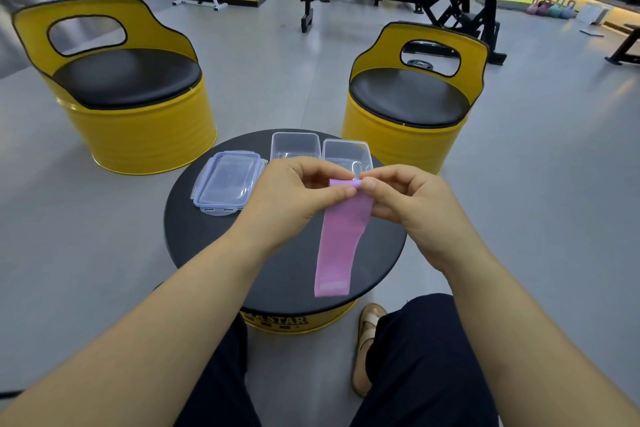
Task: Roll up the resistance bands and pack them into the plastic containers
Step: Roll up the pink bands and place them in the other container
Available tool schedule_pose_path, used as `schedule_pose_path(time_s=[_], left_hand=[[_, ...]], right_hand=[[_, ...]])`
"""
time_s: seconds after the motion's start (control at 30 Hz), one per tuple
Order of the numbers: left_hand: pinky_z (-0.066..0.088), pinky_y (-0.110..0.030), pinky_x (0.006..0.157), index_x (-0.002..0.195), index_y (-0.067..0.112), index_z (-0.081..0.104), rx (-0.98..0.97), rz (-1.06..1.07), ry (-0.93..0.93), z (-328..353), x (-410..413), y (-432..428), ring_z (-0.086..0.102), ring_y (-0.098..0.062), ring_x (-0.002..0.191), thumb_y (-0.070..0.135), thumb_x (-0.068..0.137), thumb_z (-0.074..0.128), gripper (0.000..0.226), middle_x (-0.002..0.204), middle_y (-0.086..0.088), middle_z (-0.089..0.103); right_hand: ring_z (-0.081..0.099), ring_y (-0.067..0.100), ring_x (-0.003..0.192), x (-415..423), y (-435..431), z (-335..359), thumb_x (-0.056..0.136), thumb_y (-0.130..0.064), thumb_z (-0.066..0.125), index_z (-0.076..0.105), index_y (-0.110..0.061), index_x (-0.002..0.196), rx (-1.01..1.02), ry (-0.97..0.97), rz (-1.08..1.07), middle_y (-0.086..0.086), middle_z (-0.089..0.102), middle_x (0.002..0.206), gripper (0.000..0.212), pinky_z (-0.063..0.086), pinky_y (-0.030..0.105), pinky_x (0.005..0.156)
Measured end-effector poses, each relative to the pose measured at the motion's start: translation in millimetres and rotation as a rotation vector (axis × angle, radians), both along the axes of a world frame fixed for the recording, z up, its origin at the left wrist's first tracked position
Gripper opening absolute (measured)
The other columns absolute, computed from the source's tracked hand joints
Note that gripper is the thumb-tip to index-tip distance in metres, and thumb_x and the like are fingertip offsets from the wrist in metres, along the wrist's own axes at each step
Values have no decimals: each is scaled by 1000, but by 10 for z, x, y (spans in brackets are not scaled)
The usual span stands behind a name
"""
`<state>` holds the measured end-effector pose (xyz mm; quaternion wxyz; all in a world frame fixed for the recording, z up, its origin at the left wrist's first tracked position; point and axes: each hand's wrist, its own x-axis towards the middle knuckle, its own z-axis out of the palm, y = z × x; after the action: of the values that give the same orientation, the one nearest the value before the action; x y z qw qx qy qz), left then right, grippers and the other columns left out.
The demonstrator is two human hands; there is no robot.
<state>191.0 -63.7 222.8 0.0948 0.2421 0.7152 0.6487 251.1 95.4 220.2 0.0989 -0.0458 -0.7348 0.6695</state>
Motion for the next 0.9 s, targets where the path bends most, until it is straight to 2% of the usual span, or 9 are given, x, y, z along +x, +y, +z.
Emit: schedule_pose_path(time_s=[0.2,0.33,0.43,0.5,0.57,0.63,0.7,0.8,0.9], left_hand=[[55,-21,74,83,20,71,24,-7,-41,-34,0,13,68,-11,82,6,75,75,16,83,3,73],[57,-25,74,83,17,70,53,-24,-171,-42,-3,19,70,-14,82,15,76,75,9,82,-2,73],[56,-25,68,80,14,70,102,-103,-292,-46,-35,1,69,-13,79,20,66,75,16,81,-2,72],[55,-22,65,78,11,71,115,-212,-389,-33,-80,-40,68,-13,75,20,63,72,17,81,-4,71],[55,-20,63,74,11,72,61,-356,-462,9,-132,-96,67,-12,70,14,67,71,7,78,-4,70],[54,-19,62,71,14,74,-27,-519,-467,56,-166,-134,65,-10,67,10,69,75,5,73,0,68],[52,-18,62,71,15,74,-71,-640,-465,99,-170,-140,64,-9,67,12,66,75,6,72,3,67],[51,-17,59,64,18,74,-93,-699,-457,142,-156,-132,64,-6,65,14,58,72,7,70,6,67],[51,-17,57,62,16,72,-93,-715,-462,125,-154,-139,63,-6,63,10,60,73,7,74,3,64]], right_hand=[[71,19,86,9,6,-4,66,-29,71,70,-9,91,7,8,0,6,75,87,32,58,31,76],[72,20,85,9,7,-34,64,-27,73,69,-10,89,-30,22,-10,6,75,85,31,58,32,77],[71,17,83,20,19,-33,63,-26,72,68,-12,87,-27,28,38,3,74,82,28,57,28,75],[69,14,83,32,63,13,66,-23,75,68,-17,90,22,15,150,-3,73,83,25,56,25,73],[65,22,87,39,127,89,70,-21,80,67,-28,102,134,-29,334,-5,68,92,35,56,27,77],[56,35,92,42,158,189,67,-27,79,64,-39,113,259,-91,516,2,60,101,50,52,36,85],[52,41,89,29,148,281,64,-33,77,60,-44,117,321,-130,646,9,56,101,57,49,46,86],[48,45,91,-2,144,369,62,-38,79,58,-44,119,411,-159,735,19,52,105,62,45,55,82],[48,46,94,-21,142,404,59,-44,82,57,-42,121,457,-180,788,13,53,107,67,46,54,83]])
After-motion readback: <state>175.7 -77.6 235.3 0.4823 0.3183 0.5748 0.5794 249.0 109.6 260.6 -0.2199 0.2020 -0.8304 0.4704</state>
